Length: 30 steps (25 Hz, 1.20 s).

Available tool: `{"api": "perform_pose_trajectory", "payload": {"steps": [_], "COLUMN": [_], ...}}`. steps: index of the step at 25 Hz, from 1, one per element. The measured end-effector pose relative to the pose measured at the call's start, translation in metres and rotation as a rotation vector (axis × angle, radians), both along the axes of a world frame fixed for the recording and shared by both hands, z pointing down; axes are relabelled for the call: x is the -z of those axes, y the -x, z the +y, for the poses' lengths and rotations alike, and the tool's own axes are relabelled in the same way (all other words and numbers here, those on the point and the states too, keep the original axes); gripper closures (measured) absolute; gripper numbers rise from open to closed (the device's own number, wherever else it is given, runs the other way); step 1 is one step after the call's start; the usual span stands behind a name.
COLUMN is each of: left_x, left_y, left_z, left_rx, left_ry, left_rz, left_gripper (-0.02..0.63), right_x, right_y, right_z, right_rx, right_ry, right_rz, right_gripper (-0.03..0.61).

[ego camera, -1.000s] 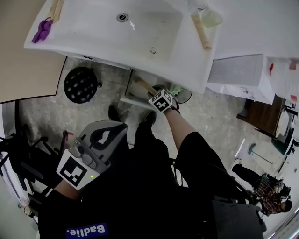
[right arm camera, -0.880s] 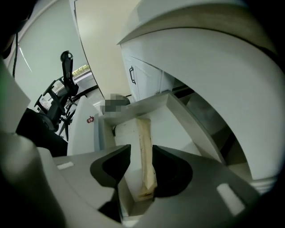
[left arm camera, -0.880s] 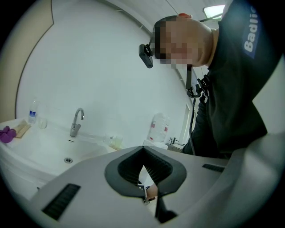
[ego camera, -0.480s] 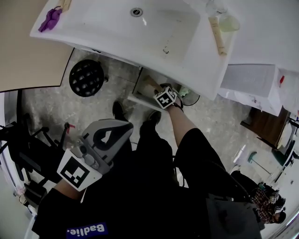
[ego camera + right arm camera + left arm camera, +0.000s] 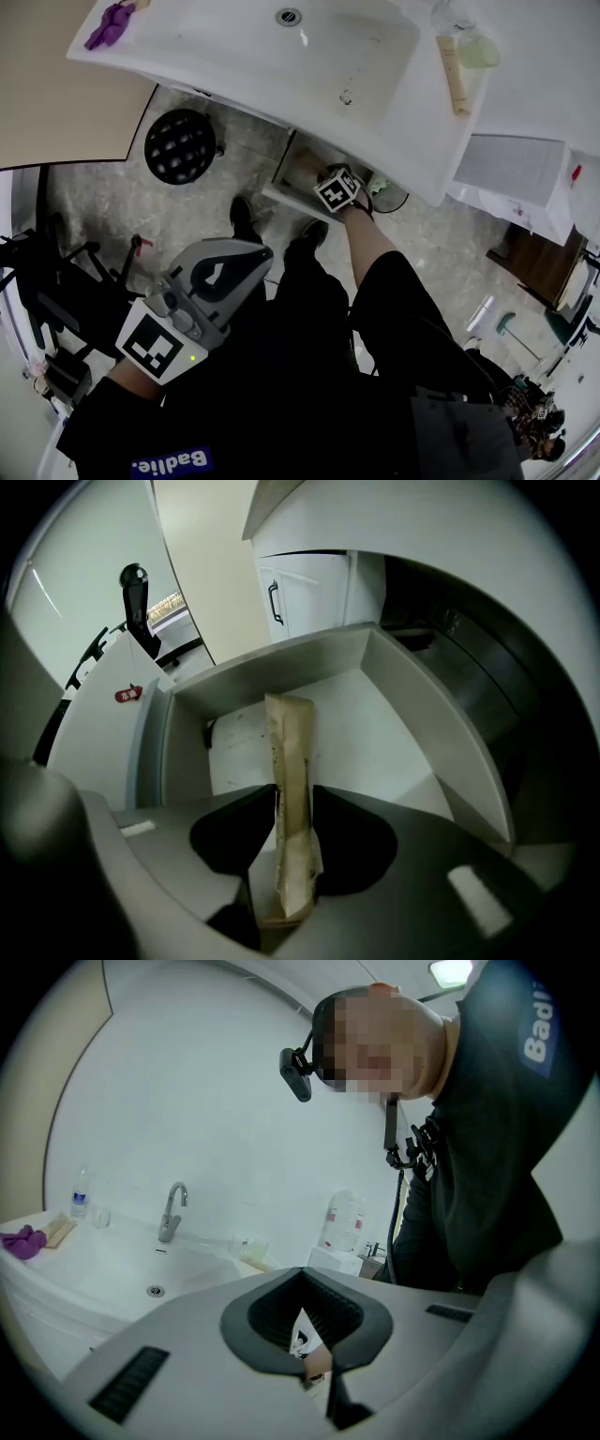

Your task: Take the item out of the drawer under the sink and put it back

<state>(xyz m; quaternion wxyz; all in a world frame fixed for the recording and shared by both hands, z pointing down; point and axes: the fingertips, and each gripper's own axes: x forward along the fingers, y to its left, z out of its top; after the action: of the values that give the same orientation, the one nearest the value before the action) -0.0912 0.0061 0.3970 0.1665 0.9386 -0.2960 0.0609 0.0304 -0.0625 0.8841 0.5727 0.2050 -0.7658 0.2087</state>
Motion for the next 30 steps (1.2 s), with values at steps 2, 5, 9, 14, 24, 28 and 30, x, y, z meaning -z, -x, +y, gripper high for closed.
{"api": "perform_pose_trajectory", "payload": {"steps": [2,5,9,14,24,28,30], "left_x": [-0.001,-0.003,-0.003,0.001,0.029,0.038,0.041], "left_y": [0.002,0.002,0.003,0.002,-0.010,-0.015,-0.017], "left_z": [0.001,0.003,0.008,0.015,0.018,0.020,0.022], "left_rx": [0.006,0.011,0.012,0.004,-0.029,-0.045,-0.052], "left_ry": [0.006,0.014,0.023,0.032,-0.017,-0.024,-0.025], "left_rz": [-0.004,-0.005,-0.001,-0.005,0.007,0.012,0.014], "left_gripper": [0.609,0.609,0.609,0.609,0.609,0.609,0.609], "right_x": [0.000,0.003,0.011,0.036,0.117,0.162,0.185], "right_y": [0.001,0.001,-0.003,-0.007,-0.007,-0.005,-0.003], "right_z": [0.000,0.000,-0.002,-0.001,0.014,0.022,0.026], "right_rx": [0.004,0.007,-0.006,-0.006,0.002,-0.026,-0.039], "right_ry": [-0.004,-0.019,-0.039,-0.076,-0.167,-0.229,-0.265], "right_rz": [0.002,0.005,-0.001,-0.027,-0.143,-0.216,-0.253], "right_gripper": [0.477,0.506,0.514,0.514,0.515,0.517,0.520]}}
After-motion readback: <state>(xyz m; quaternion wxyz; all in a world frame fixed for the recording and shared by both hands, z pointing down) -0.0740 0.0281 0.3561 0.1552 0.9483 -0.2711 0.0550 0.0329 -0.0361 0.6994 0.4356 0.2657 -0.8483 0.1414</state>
